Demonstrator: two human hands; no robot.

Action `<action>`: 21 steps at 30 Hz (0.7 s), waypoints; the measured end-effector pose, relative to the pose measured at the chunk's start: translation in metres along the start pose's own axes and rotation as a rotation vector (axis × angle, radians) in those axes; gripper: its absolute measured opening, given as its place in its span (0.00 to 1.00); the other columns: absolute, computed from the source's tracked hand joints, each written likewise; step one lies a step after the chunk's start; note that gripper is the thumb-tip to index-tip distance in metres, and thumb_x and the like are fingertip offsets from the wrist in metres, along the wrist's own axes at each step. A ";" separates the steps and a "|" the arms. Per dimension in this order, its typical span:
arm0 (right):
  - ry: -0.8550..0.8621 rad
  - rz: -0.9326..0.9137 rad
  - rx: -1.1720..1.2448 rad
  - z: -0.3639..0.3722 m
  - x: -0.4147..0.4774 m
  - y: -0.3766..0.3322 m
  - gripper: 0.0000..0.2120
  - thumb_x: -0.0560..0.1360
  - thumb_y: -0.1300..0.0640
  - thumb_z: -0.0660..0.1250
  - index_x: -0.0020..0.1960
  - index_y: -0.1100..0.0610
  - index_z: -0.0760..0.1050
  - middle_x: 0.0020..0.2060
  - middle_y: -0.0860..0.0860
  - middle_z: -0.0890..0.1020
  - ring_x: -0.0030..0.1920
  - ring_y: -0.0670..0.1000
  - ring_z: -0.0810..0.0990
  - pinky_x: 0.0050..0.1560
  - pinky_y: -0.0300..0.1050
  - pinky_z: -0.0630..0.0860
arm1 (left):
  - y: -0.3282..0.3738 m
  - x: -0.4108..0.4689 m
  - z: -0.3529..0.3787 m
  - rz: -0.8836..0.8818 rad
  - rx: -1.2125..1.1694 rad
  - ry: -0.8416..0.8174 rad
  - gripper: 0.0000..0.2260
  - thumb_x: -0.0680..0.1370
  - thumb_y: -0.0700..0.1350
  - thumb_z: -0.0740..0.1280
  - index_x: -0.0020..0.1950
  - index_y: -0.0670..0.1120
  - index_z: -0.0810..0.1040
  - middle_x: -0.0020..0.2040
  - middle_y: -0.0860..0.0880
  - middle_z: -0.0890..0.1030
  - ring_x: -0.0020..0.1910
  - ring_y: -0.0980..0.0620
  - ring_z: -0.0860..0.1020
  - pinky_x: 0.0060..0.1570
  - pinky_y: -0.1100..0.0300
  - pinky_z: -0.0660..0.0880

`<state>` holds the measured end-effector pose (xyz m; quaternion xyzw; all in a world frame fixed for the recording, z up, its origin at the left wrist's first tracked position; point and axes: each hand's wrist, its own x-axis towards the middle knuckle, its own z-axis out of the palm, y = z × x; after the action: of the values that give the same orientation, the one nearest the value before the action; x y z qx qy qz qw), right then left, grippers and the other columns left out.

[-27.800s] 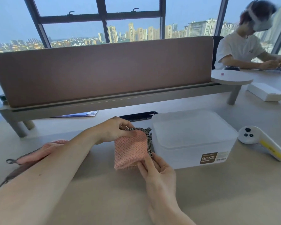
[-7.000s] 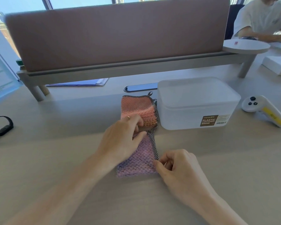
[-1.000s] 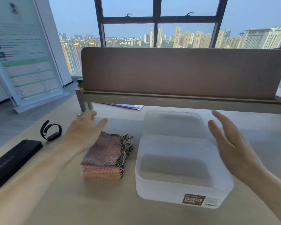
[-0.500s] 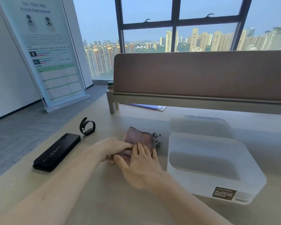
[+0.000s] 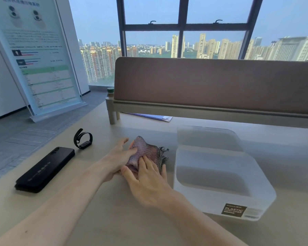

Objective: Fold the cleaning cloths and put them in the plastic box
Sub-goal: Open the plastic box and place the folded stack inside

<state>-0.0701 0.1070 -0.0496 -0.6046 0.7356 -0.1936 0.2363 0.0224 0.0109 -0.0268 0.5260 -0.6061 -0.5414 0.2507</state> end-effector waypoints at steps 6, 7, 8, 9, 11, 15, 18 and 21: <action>0.061 -0.191 0.151 -0.051 -0.030 -0.021 0.35 0.79 0.33 0.51 0.77 0.55 0.63 0.76 0.55 0.66 0.76 0.54 0.62 0.78 0.56 0.57 | 0.046 -0.024 -0.025 0.211 0.214 0.109 0.20 0.81 0.49 0.70 0.71 0.60 0.72 0.61 0.42 0.80 0.56 0.42 0.81 0.58 0.45 0.80; 0.124 -0.208 0.297 -0.070 -0.037 -0.021 0.34 0.77 0.31 0.52 0.72 0.55 0.69 0.71 0.54 0.72 0.72 0.53 0.69 0.73 0.54 0.66 | 0.062 -0.037 -0.027 0.255 0.195 0.106 0.16 0.80 0.50 0.70 0.68 0.60 0.75 0.59 0.42 0.81 0.54 0.41 0.82 0.54 0.43 0.81; 0.211 -0.214 0.459 -0.089 -0.043 -0.017 0.31 0.76 0.31 0.55 0.66 0.53 0.73 0.65 0.52 0.77 0.66 0.48 0.76 0.67 0.47 0.73 | 0.079 -0.047 -0.027 0.288 0.134 0.087 0.13 0.81 0.49 0.70 0.65 0.59 0.77 0.57 0.42 0.82 0.50 0.42 0.83 0.50 0.44 0.82; 0.315 -0.209 0.600 -0.110 -0.050 -0.009 0.23 0.77 0.33 0.59 0.61 0.48 0.75 0.58 0.46 0.79 0.59 0.38 0.79 0.60 0.36 0.76 | 0.095 -0.056 -0.024 0.312 0.050 0.050 0.11 0.81 0.48 0.69 0.63 0.56 0.78 0.56 0.43 0.83 0.46 0.44 0.84 0.46 0.47 0.83; 0.363 -0.088 0.782 -0.145 -0.058 0.014 0.19 0.74 0.35 0.68 0.61 0.42 0.73 0.58 0.37 0.77 0.56 0.28 0.76 0.57 0.27 0.69 | 0.121 -0.067 -0.010 0.344 -0.103 -0.037 0.10 0.82 0.45 0.67 0.63 0.52 0.79 0.53 0.45 0.84 0.40 0.48 0.83 0.38 0.54 0.81; 0.074 0.154 1.180 -0.181 -0.070 0.068 0.42 0.65 0.32 0.75 0.71 0.54 0.74 0.68 0.59 0.78 0.63 0.60 0.81 0.61 0.61 0.78 | 0.140 -0.066 0.048 0.296 -0.289 -0.230 0.13 0.82 0.45 0.67 0.66 0.46 0.78 0.50 0.44 0.86 0.39 0.47 0.83 0.37 0.55 0.80; -0.018 0.120 1.376 -0.186 -0.083 0.105 0.38 0.73 0.39 0.71 0.72 0.65 0.71 0.56 0.66 0.79 0.44 0.62 0.82 0.39 0.55 0.81 | 0.126 -0.057 0.095 0.209 -0.333 -0.354 0.16 0.83 0.45 0.64 0.69 0.41 0.77 0.61 0.36 0.84 0.48 0.41 0.81 0.42 0.53 0.78; -0.004 0.145 1.341 -0.189 -0.094 0.127 0.29 0.76 0.43 0.69 0.68 0.63 0.75 0.51 0.63 0.82 0.43 0.60 0.83 0.37 0.52 0.83 | 0.105 -0.056 0.127 0.111 -0.370 -0.390 0.15 0.83 0.46 0.63 0.67 0.41 0.79 0.61 0.36 0.84 0.50 0.40 0.82 0.47 0.52 0.78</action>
<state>-0.2666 0.2234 0.0429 -0.2767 0.4944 -0.5909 0.5743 -0.1090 0.0969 0.0476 0.3230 -0.5616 -0.7195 0.2504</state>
